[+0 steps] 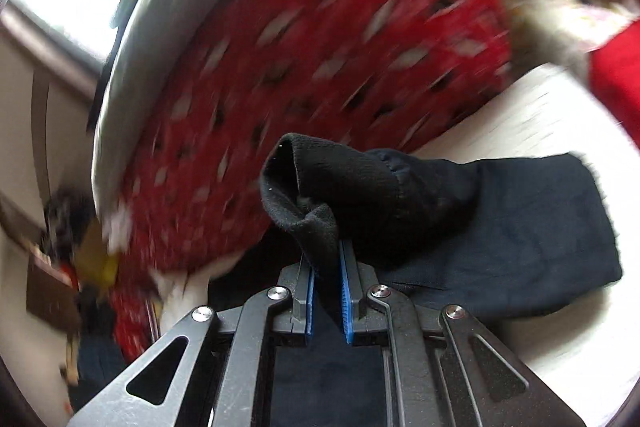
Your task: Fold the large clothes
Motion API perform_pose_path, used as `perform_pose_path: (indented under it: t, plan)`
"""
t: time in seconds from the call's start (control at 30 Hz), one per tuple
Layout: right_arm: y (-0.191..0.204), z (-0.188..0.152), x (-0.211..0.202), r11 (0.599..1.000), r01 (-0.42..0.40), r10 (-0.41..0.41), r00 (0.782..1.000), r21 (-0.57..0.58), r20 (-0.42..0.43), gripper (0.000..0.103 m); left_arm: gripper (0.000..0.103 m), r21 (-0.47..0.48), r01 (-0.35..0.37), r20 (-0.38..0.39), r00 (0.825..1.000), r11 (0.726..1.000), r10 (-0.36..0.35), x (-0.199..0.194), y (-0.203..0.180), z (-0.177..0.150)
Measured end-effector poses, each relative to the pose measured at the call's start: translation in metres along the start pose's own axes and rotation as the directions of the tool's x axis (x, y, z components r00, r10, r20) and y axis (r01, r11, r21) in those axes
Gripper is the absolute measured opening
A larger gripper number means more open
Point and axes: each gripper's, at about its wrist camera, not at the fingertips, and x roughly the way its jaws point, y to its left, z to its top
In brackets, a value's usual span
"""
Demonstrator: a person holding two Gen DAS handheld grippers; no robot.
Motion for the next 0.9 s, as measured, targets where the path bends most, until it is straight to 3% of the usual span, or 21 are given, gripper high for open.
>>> perform_pose_path:
  t: [0.27, 0.4, 0.43, 0.47, 0.5, 0.57, 0.63, 0.7, 0.83, 0.9]
  plan:
    - [0.115, -0.084, 0.097, 0.977, -0.044, 0.002, 0.98, -0.208, -0.2, 0.015, 0.053, -0.055, 0.001, 0.028, 1.0, 0.998, 0.001, -0.022, 0.043, 0.004]
    - [0.126, -0.128, 0.132, 0.966, -0.007, -0.079, 0.945, -0.258, -0.319, 0.039, 0.053, -0.081, 0.0, 0.026, 1.0, 0.997, 0.002, -0.024, 0.052, 0.003]
    - [0.126, -0.138, 0.139, 0.963, 0.005, -0.103, 0.93, -0.27, -0.351, 0.039, 0.053, -0.084, 0.003, 0.021, 1.0, 0.996, -0.002, -0.022, 0.052, 0.004]
    - [0.123, -0.147, 0.141, 0.961, 0.005, -0.115, 0.916, -0.277, -0.384, 0.04, 0.053, -0.086, 0.009, 0.019, 1.0, 0.996, -0.007, -0.022, 0.051, 0.004]
    - [0.121, -0.15, 0.135, 0.962, -0.013, -0.098, 0.916, -0.273, -0.389, 0.04, 0.053, -0.087, 0.012, 0.016, 1.0, 0.996, -0.011, -0.02, 0.049, 0.005]
    - [0.111, -0.15, 0.108, 0.965, -0.06, -0.035, 0.936, -0.256, -0.35, 0.04, 0.053, -0.082, 0.026, 0.005, 1.0, 0.996, -0.026, -0.013, 0.039, 0.009]
    - [0.091, -0.145, 0.076, 0.972, -0.071, 0.003, 0.958, -0.226, -0.288, 0.063, 0.053, -0.076, 0.044, -0.016, 0.999, 0.996, -0.045, -0.002, 0.025, 0.014]
    - [0.058, -0.138, 0.044, 0.983, -0.04, 0.0, 0.975, -0.179, -0.221, 0.071, 0.053, -0.071, 0.058, -0.045, 0.997, 0.996, -0.061, 0.015, 0.005, 0.022]
    - [-0.011, -0.127, 0.003, 0.999, -0.01, 0.003, 0.981, -0.036, -0.193, 0.071, 0.054, -0.111, 0.066, -0.08, 0.994, 0.992, -0.075, 0.051, -0.029, 0.038]
    - [-0.044, -0.124, -0.016, 1.0, -0.005, 0.009, 0.985, 0.025, -0.174, 0.071, 0.063, -0.148, 0.045, -0.057, 0.997, 0.988, -0.054, 0.061, -0.042, 0.044]
